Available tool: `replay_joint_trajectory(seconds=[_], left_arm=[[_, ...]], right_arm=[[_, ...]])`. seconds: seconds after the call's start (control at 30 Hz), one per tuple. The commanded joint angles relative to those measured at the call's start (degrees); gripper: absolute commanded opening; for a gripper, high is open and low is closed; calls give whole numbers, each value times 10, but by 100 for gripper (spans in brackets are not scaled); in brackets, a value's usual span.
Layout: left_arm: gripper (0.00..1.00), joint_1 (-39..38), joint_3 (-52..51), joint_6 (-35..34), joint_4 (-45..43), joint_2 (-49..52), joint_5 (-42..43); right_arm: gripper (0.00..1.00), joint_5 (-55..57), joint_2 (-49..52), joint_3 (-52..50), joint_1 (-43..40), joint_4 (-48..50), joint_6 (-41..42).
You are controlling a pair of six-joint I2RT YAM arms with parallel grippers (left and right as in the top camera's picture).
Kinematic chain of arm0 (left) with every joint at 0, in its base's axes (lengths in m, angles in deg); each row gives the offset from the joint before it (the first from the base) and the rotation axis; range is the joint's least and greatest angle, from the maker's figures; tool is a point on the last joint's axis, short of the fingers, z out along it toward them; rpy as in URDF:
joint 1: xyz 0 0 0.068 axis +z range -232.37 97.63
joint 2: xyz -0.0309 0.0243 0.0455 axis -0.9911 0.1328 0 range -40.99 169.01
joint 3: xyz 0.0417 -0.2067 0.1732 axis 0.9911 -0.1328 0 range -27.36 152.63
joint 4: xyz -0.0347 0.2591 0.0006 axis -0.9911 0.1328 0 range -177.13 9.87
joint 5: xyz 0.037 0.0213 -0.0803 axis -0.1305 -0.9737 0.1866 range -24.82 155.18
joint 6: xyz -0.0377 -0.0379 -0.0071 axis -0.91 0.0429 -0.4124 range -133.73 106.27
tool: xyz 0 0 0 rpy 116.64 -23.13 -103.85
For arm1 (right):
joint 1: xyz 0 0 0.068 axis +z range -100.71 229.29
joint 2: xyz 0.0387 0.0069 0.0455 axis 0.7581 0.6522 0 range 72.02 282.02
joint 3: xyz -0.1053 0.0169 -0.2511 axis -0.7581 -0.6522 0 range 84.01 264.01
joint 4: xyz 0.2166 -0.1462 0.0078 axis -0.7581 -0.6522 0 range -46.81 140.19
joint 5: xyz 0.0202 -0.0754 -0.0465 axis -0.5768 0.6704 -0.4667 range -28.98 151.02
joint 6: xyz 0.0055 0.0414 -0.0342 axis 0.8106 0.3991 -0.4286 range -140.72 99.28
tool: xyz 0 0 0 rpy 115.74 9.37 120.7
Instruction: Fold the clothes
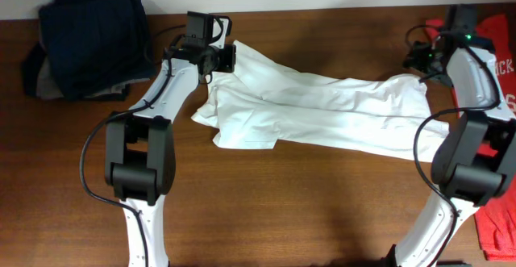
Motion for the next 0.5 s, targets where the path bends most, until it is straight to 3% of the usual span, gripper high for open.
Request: replay_joint_trajectory(seconds=[0.0,0.1,0.2,0.23,0.27,0.33,0.47], left_arm=[[1,7,9,3,0,3,0],[1,7,9,3,0,3,0],[1,7,9,3,1,3,0],[1,7,9,3,1,3,0],[1,7,9,3,1,3,0],[1,7,9,3,0,3,0],[1,7,9,3,1,3,1]], right_arm=[[81,7,30,8,-19,-25,6],[81,-2,44,8,-27,-40,51],[81,5,44,8,-29,-53,37],[65,4,44,8,-34,-56,4],[56,2,44,8,-37,-58,-40],[54,4,46,7,-42,-49,-88],[47,-3,72,7,-40,-16,-87]])
